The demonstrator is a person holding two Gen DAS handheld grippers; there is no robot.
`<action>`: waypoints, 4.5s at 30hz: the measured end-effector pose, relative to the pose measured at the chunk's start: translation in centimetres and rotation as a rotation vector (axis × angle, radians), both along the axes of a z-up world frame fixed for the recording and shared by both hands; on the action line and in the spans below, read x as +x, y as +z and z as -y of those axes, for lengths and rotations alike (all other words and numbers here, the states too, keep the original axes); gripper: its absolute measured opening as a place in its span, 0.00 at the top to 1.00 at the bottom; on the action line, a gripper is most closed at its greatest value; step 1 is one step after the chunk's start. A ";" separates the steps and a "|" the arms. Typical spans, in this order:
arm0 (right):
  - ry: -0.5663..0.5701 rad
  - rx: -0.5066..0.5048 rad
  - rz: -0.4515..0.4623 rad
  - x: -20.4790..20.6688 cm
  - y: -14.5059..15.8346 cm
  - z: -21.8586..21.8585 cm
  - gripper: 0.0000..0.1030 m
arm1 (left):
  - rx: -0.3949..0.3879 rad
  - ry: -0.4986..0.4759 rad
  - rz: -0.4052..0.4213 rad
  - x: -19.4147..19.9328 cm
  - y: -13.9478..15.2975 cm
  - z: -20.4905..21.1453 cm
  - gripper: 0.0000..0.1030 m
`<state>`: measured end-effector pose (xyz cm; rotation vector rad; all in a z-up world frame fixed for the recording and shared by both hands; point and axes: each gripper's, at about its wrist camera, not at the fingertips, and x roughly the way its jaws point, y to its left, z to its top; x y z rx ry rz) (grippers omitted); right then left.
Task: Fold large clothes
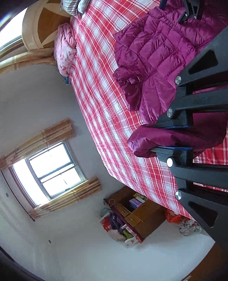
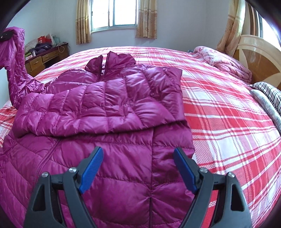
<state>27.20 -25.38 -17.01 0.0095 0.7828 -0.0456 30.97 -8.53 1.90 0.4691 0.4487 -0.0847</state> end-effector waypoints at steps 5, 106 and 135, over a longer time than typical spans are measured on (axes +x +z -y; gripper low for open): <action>-0.008 0.034 -0.013 0.0 -0.5 0.5 0.18 | 0.027 -0.065 -0.007 -0.4 -1.3 4.1 0.86; 0.038 0.113 0.052 5.2 5.7 -4.4 0.40 | -0.220 0.070 -0.293 10.2 -14.2 -0.9 0.24; 0.043 -0.001 -0.077 8.0 -0.8 -6.4 0.39 | -0.159 0.084 -0.369 10.7 -19.8 0.5 0.15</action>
